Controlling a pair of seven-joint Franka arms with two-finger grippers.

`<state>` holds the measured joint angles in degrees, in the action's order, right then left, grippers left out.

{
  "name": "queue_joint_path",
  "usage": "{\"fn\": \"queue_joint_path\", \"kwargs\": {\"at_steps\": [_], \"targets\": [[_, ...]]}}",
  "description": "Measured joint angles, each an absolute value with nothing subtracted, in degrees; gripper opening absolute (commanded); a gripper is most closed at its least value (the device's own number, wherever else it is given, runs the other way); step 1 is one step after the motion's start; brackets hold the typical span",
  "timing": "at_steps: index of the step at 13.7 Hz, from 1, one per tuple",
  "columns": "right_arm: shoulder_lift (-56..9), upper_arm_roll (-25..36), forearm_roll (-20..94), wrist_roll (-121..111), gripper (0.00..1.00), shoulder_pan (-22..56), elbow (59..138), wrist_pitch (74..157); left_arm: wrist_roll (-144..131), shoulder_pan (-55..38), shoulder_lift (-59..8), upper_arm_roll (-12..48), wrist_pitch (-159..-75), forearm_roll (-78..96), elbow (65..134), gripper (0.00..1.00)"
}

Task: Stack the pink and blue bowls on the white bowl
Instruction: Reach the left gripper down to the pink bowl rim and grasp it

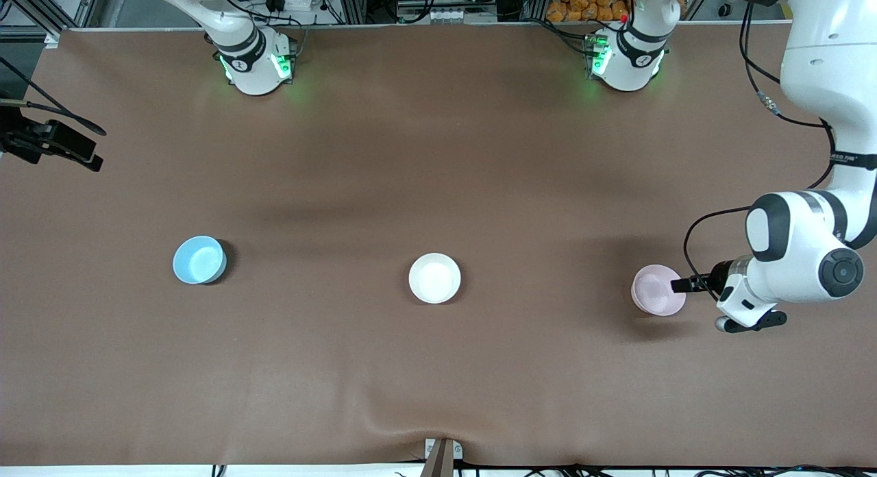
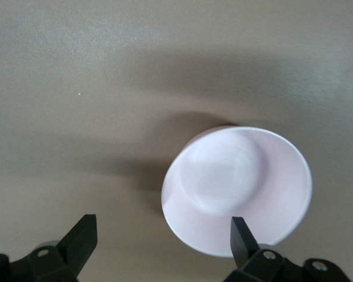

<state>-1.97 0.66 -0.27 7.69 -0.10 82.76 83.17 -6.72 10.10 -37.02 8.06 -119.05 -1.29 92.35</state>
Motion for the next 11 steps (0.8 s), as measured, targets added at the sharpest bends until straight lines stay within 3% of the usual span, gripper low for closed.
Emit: {"fn": "queue_joint_path", "kwargs": {"at_steps": [3,7,11], "targets": [[-2.0,0.8,-0.1,7.7,1.00,-0.7,82.8,83.2,-6.7,11.0,-38.9,8.0,-120.7,-1.3,92.3,0.51],[-2.0,0.9,0.0,7.7,1.00,-0.8,82.8,83.2,-6.7,11.0,-39.6,8.1,-120.9,-1.3,92.3,0.00],[-2.1,0.9,0.1,7.7,1.00,-0.8,82.8,83.2,-6.8,11.0,-39.8,8.4,-121.2,-1.3,92.1,0.00]]}}
